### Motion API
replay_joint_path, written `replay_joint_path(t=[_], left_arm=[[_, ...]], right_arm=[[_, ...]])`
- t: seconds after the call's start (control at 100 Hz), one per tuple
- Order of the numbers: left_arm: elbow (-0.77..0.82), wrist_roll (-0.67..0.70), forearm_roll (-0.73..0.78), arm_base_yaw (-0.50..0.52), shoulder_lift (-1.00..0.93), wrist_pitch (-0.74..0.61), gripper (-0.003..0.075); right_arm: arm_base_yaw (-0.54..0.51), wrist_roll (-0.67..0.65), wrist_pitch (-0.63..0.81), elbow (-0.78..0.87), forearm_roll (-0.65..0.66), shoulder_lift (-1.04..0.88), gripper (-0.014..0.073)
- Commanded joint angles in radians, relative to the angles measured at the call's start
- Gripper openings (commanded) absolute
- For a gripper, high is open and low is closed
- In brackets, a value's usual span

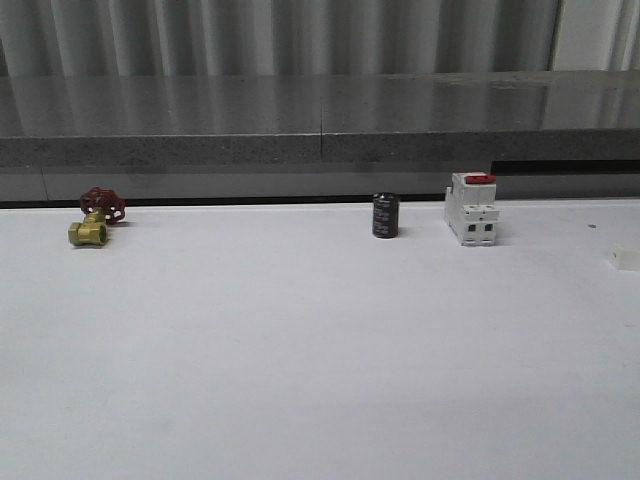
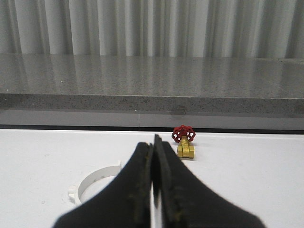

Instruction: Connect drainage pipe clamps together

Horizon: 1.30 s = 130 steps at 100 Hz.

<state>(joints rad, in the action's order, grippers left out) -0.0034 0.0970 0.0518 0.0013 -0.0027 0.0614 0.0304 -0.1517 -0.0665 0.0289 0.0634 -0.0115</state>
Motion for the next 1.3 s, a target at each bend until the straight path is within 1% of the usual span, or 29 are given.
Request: replay_joint_path(t=[0.0, 0.28, 0.39, 0.48, 0.63, 0.7, 0.77, 0.84, 0.85, 0.86, 0.89, 0.94, 1.01, 1.14, 1.29], left_arm=[[0.046, 0.001, 0.000, 0.002, -0.035, -0.072, -0.0020], [0.046, 0.001, 0.000, 0.002, -0.035, -0.072, -0.0020], [0.032, 0.001, -0.052, 0.002, -0.035, -0.090, -0.0020], [-0.012, 0.001, -0.111, 0.002, -0.031, -0.072, -0.0020], [-0.149, 0.001, -0.118, 0.002, 0.033, -0.008, -0.0020], [-0.231, 0.001, -0.103, 0.002, 0.092, 0.045, -0.0020], [-0.324, 0.001, -0.074, 0.002, 0.168, 0.139, -0.0020], [-0.428, 0.001, -0.041, 0.002, 0.259, 0.276, -0.0020], [-0.450, 0.001, -0.037, 0.002, 0.279, 0.323, -0.0020], [-0.461, 0.001, -0.037, 0.002, 0.288, 0.323, -0.0020], [-0.504, 0.001, -0.031, 0.002, 0.329, 0.404, -0.0020], [-0.573, 0.001, -0.027, 0.002, 0.412, 0.500, -0.0020], [-0.653, 0.001, -0.027, 0.002, 0.509, 0.584, -0.0020], [-0.731, 0.001, -0.027, 0.002, 0.642, 0.615, -0.0020], [-0.744, 0.001, -0.029, 0.000, 0.741, 0.608, -0.0020]], right_arm=[[-0.006, 0.005, 0.082, -0.020, -0.003, -0.017, -0.0067], [-0.006, 0.005, 0.082, -0.020, -0.003, -0.017, -0.0067], [-0.006, 0.005, 0.082, -0.020, -0.003, -0.017, -0.0067], [-0.006, 0.005, 0.082, -0.020, -0.003, -0.017, -0.0067], [-0.006, 0.005, 0.082, -0.020, -0.003, -0.017, -0.0067], [-0.006, 0.005, 0.082, -0.020, -0.003, -0.017, -0.0067], [-0.006, 0.005, 0.082, -0.020, -0.003, -0.017, -0.0067], [-0.006, 0.005, 0.082, -0.020, -0.003, -0.017, -0.0067], [-0.006, 0.005, 0.082, -0.020, -0.003, -0.017, -0.0067], [-0.006, 0.005, 0.082, -0.020, -0.003, -0.017, -0.0067], [-0.006, 0.005, 0.082, -0.020, -0.003, -0.017, -0.0067], [-0.006, 0.005, 0.082, -0.020, -0.003, -0.017, -0.0067], [-0.006, 0.005, 0.082, -0.020, -0.003, -0.017, -0.0067], [-0.006, 0.005, 0.082, -0.020, -0.003, -0.017, -0.0067], [-0.006, 0.005, 0.082, -0.020, -0.003, -0.017, -0.0067]])
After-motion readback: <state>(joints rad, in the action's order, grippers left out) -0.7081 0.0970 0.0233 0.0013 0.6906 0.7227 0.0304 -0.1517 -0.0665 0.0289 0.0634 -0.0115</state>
